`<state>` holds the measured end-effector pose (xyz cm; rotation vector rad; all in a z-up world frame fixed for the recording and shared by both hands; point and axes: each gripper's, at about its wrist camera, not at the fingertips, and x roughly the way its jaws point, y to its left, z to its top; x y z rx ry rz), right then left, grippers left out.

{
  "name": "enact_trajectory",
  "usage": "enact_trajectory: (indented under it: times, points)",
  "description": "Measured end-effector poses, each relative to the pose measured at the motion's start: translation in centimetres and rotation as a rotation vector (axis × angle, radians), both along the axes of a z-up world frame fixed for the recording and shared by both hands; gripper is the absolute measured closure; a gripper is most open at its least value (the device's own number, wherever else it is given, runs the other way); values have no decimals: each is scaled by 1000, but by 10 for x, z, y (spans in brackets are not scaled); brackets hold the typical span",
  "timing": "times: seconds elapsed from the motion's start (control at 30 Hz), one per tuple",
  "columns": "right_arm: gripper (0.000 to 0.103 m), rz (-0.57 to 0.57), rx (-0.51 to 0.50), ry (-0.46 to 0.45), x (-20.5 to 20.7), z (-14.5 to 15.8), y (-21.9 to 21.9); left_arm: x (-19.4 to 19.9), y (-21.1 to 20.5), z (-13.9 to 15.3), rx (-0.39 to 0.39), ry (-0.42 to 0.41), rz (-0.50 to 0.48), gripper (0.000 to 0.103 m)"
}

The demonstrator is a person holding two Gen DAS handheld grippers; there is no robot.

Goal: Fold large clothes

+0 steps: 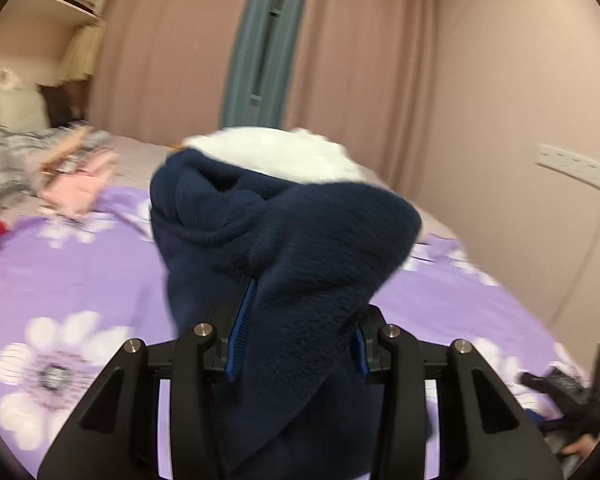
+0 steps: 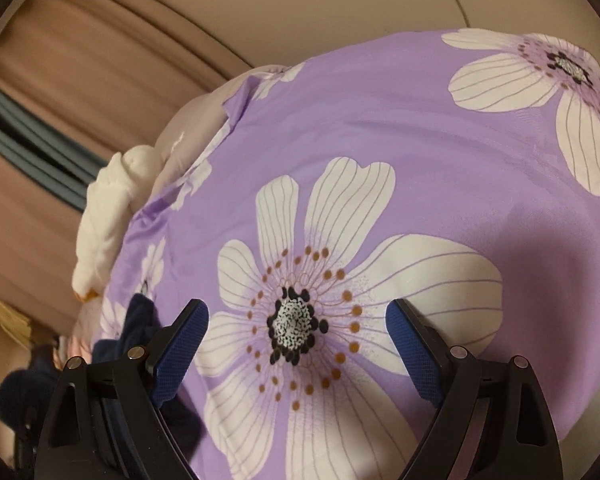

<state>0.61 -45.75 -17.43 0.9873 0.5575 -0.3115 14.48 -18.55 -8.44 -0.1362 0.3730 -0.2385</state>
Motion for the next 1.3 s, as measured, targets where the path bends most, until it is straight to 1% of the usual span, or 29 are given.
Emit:
enact_trajectory:
  times: [0.07, 0.1, 0.13, 0.17, 0.23, 0.3, 0.37, 0.4, 0.43, 0.5, 0.57, 0.67, 0.7, 0.77, 0.8, 0.83, 0.87, 0.9, 0.97, 1.07, 1.13, 1.17, 1.23, 1.3]
  points:
    - [13, -3, 15, -1, 2, 0, 0, 7, -20, -5, 67, -3, -31, 61]
    - [13, -4, 29, -6, 4, 0, -2, 10, -27, -12, 97, 19, -42, 61]
    - [13, -6, 40, -11, 5, -1, -3, 12, -30, -16, 101, 41, -54, 62]
    - [13, -7, 43, -12, 6, -1, -3, 12, -30, -23, 88, 62, -74, 62]
    - [13, -9, 38, -4, 9, -1, -3, 8, -29, -29, 87, 71, -104, 62]
    - [13, -3, 37, -7, 10, 0, -3, 4, -29, -27, 84, 74, -138, 62]
    - [13, 19, 41, -14, 13, 1, -1, 2, -27, -25, 44, 109, -186, 62]
    - [13, 28, 48, -17, 14, 1, -1, 1, -29, -26, 35, 128, -211, 62]
    - [13, 32, 52, -21, 15, 0, 0, -5, -34, -29, 49, 133, -235, 62]
    - [13, 26, 48, -6, 19, -1, 1, -15, -42, -34, 96, 118, -244, 62]
    - [13, 19, 40, 2, 22, -1, 4, -26, -52, -41, 128, 113, -261, 62]
    - [13, 32, 36, 2, 24, 0, 6, -31, -61, -48, 124, 150, -300, 62]
    - [13, 38, 39, 4, 24, 0, 7, -34, -66, -48, 149, 139, -306, 62]
    - [13, 42, 40, 6, 26, -1, 6, -45, -74, -51, 214, 91, -318, 62]
    - [13, 42, 39, 7, 26, -2, 6, -48, -79, -55, 240, 82, -327, 62]
    - [13, 40, 41, 11, 27, -3, 5, -46, -80, -59, 251, 93, -336, 62]
    - [13, 39, 43, 14, 27, -3, 4, -42, -81, -62, 239, 121, -348, 62]
    - [13, 38, 42, 13, 27, -3, 4, -38, -80, -63, 207, 149, -358, 62]
    - [13, 43, 39, 13, 27, -2, 4, -36, -78, -59, 154, 170, -389, 63]
    - [13, 57, 46, 15, 29, -2, 3, -36, -83, -59, 185, 166, -412, 63]
    - [13, 52, 46, 18, 30, -4, 2, -28, -82, -65, 179, 187, -426, 63]
    - [13, 51, 44, 22, 31, -5, 2, -26, -81, -68, 159, 200, -435, 63]
    - [13, 51, 29, 26, 32, -4, 3, -23, -74, -68, 86, 236, -442, 63]
    - [13, 51, 15, 34, 33, -4, 5, -29, -72, -68, 65, 246, -436, 63]
